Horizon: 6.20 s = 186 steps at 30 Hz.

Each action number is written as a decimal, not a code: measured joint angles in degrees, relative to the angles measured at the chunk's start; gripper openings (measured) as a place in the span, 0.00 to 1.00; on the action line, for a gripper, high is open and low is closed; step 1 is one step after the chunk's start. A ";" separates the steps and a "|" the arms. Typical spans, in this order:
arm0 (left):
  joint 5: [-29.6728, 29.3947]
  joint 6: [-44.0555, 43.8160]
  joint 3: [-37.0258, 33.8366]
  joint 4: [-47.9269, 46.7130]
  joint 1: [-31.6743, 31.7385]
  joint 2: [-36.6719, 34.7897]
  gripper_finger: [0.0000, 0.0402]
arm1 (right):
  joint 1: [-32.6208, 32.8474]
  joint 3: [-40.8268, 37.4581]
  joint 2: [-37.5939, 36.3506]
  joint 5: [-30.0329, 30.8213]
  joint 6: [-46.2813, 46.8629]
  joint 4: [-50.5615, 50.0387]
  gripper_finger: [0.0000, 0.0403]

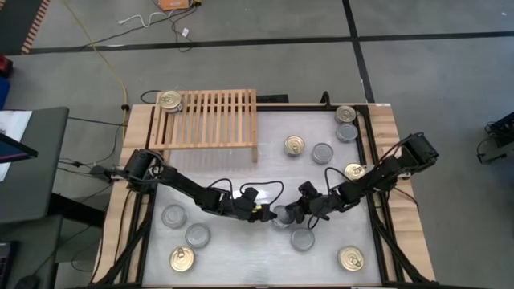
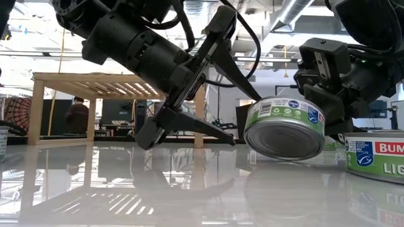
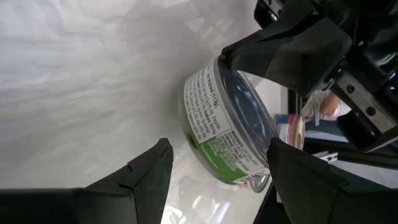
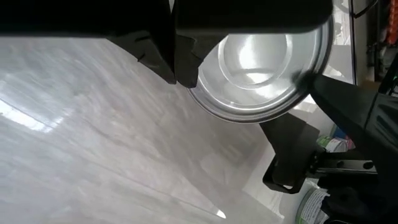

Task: Stack canned seafood by type on shelf
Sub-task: Put the green tuna can on the shelf

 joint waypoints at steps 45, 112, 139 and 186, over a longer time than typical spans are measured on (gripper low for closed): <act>0.24 -0.24 2.14 4.19 -0.09 4.04 0.62 | 0.79 -0.04 -2.56 0.01 -1.47 -1.05 0.04; 16.86 7.44 6.23 6.59 8.76 9.01 0.48 | 0.00 0.07 -2.75 0.44 -1.04 -3.23 0.06; 18.55 14.55 6.32 7.72 10.70 9.07 0.36 | 6.99 -0.04 -13.87 13.33 -0.12 -20.71 0.18; -1.68 28.32 6.23 -27.50 36.82 -36.75 0.36 | 11.25 0.02 -18.45 18.21 15.07 -40.44 0.20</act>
